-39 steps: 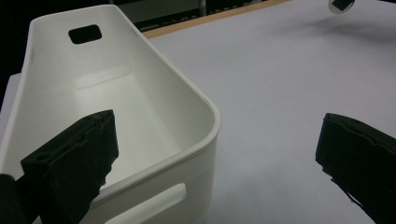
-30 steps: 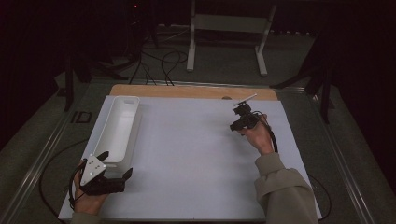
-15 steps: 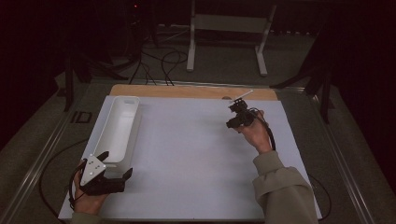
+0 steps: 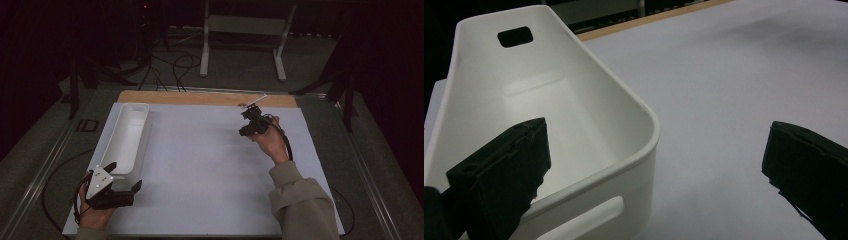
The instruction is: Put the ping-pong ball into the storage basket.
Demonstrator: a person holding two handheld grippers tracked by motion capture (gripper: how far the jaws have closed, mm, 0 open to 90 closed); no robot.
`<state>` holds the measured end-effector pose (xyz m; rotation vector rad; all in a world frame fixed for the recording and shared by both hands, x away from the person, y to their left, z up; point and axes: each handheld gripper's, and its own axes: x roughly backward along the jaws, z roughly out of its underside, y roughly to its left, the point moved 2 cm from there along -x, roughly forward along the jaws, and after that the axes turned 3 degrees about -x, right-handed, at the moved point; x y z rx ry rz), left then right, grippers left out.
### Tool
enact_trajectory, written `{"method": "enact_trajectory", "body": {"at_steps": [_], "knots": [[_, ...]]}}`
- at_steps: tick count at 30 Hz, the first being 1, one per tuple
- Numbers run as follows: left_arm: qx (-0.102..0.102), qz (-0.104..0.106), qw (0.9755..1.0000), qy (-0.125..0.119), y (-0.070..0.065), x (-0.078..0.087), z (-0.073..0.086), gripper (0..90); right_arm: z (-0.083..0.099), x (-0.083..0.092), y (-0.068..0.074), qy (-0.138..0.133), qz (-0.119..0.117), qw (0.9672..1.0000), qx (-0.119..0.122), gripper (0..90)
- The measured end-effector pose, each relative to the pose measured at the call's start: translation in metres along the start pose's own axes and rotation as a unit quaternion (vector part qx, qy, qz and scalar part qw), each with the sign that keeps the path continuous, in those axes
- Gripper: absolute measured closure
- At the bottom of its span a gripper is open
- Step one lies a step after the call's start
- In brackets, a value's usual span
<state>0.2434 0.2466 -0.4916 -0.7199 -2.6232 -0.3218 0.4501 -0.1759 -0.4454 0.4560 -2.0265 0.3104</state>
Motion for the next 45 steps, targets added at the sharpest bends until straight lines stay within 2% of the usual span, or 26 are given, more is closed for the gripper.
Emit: {"method": "enact_trajectory", "body": {"at_steps": [29, 45], "knots": [[-0.002, 0.001, 1.0000, 0.000, 0.000, 0.000, 0.000, 0.0, -0.013, 0.009, 0.029, -0.013, -0.010, 0.9989, 0.043, 50.9], [-0.001, 0.000, 1.0000, 0.000, 0.000, 0.000, 0.000, 0.0, -0.019, 0.011, 0.043, -0.019, -0.018, 0.9981, 0.056, 50.9]]}}
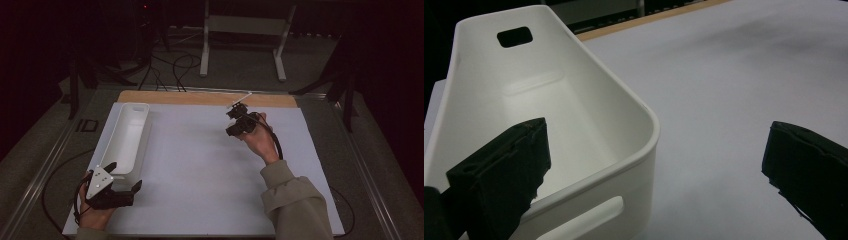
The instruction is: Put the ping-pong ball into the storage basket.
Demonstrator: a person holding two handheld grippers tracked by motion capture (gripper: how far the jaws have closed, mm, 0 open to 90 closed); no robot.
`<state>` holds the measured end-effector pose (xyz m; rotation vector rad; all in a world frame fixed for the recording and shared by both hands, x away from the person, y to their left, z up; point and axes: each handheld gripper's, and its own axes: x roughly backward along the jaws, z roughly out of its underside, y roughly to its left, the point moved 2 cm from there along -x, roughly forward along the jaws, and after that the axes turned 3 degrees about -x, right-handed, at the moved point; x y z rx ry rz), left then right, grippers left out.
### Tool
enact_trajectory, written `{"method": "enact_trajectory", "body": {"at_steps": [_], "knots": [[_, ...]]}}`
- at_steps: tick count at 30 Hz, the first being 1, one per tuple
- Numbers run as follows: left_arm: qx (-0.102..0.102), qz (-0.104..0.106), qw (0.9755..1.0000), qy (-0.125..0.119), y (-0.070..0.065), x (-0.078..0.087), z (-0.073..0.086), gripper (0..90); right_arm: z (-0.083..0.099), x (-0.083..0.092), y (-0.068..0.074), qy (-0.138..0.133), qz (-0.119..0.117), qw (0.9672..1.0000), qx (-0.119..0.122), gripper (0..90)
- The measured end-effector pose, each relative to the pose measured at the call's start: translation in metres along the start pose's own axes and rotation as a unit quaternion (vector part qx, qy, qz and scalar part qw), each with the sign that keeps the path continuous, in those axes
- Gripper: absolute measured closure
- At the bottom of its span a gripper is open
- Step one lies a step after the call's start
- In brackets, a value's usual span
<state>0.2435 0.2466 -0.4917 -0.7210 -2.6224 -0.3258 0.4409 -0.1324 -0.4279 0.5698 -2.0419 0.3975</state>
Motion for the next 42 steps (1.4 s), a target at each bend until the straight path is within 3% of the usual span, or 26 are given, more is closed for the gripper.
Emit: {"method": "enact_trajectory", "body": {"at_steps": [42], "knots": [[-0.002, -0.002, 1.0000, 0.002, 0.000, -0.001, 0.000, 0.0, -0.021, 0.007, 0.037, -0.012, -0.014, 0.9990, 0.041, 50.9]]}}
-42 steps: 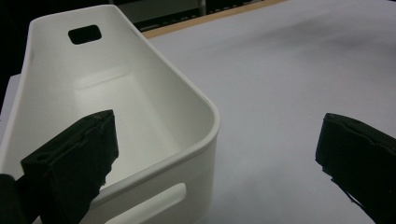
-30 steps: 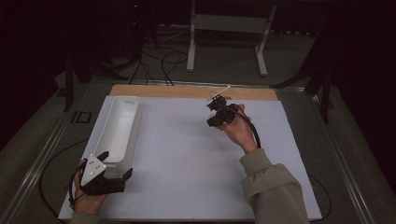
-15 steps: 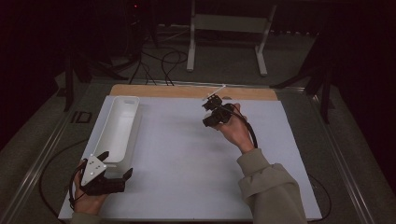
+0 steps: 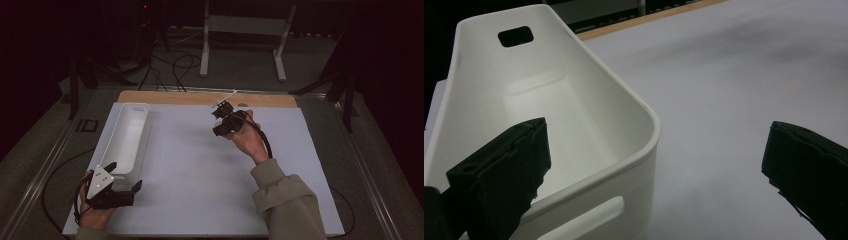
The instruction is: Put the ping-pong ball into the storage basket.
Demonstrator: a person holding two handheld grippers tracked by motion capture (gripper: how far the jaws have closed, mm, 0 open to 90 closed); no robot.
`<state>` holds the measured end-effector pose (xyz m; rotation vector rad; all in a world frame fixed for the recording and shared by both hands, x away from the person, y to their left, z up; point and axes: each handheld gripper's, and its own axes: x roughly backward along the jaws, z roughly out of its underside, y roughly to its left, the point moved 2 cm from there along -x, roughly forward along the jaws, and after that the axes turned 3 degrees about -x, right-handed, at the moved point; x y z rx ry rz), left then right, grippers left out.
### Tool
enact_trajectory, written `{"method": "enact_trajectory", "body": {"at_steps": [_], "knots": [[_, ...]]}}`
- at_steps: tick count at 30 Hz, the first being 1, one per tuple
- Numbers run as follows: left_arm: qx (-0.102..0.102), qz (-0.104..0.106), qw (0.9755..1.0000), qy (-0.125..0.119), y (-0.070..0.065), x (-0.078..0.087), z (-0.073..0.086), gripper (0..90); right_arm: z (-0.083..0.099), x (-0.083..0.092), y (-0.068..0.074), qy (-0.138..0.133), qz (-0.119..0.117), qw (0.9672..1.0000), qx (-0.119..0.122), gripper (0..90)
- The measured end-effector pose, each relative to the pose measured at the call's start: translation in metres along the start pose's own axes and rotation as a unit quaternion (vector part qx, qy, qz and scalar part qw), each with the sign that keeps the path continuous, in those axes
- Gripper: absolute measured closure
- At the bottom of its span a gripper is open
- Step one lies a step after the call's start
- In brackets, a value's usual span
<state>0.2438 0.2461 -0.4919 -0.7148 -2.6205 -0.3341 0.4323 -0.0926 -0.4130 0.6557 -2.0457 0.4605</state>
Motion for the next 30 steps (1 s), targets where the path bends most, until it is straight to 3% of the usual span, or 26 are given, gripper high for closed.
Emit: {"method": "enact_trajectory", "body": {"at_steps": [30], "knots": [[0.001, 0.001, 1.0000, -0.001, 0.000, 0.000, 0.000, 0.0, -0.012, 0.003, 0.022, -0.008, -0.009, 0.9997, 0.022, 50.9]]}}
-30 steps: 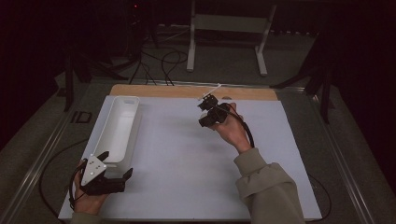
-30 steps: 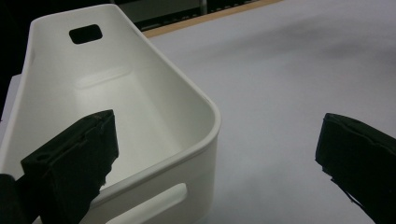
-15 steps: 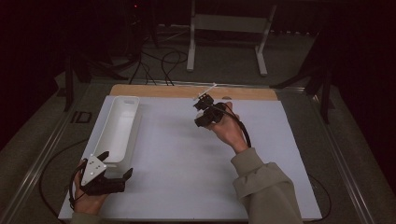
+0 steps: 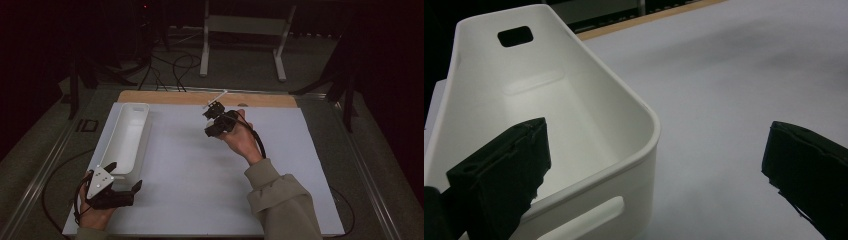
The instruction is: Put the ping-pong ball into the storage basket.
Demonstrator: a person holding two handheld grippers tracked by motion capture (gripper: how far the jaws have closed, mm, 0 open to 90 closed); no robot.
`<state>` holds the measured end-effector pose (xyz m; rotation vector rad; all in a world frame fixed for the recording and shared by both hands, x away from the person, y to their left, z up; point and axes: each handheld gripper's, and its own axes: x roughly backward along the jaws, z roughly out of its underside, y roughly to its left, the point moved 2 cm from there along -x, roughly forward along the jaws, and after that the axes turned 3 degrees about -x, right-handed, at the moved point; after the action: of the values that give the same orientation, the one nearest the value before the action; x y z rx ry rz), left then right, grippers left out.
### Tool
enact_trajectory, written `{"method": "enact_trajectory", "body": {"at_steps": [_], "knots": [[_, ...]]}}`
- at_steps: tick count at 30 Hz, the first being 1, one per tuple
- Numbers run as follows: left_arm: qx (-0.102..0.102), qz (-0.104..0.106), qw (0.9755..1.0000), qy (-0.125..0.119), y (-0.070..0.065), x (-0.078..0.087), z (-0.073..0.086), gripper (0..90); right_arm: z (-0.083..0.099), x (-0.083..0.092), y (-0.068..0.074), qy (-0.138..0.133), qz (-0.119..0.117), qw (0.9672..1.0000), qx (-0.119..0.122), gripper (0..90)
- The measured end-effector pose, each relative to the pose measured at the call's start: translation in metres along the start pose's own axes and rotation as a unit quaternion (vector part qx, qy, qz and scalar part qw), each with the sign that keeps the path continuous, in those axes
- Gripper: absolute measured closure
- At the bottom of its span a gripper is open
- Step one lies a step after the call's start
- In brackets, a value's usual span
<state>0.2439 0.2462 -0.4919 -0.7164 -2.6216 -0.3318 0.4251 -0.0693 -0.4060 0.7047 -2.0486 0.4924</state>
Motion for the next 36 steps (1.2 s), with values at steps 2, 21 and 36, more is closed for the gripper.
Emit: {"method": "enact_trajectory", "body": {"at_steps": [2, 21, 36], "knots": [[0.001, 0.000, 1.0000, -0.001, 0.000, 0.000, 0.000, 0.0, -0.001, 0.001, 0.001, -0.001, 0.000, 1.0000, 0.003, 50.9], [-0.001, 0.000, 1.0000, 0.000, 0.000, 0.000, 0.000, 0.0, -0.009, 0.003, 0.014, -0.008, -0.009, 0.9998, 0.013, 51.0], [-0.002, 0.000, 1.0000, 0.001, 0.000, 0.000, 0.000, 0.0, -0.015, 0.004, 0.024, -0.009, -0.012, 0.9996, 0.026, 50.9]]}}
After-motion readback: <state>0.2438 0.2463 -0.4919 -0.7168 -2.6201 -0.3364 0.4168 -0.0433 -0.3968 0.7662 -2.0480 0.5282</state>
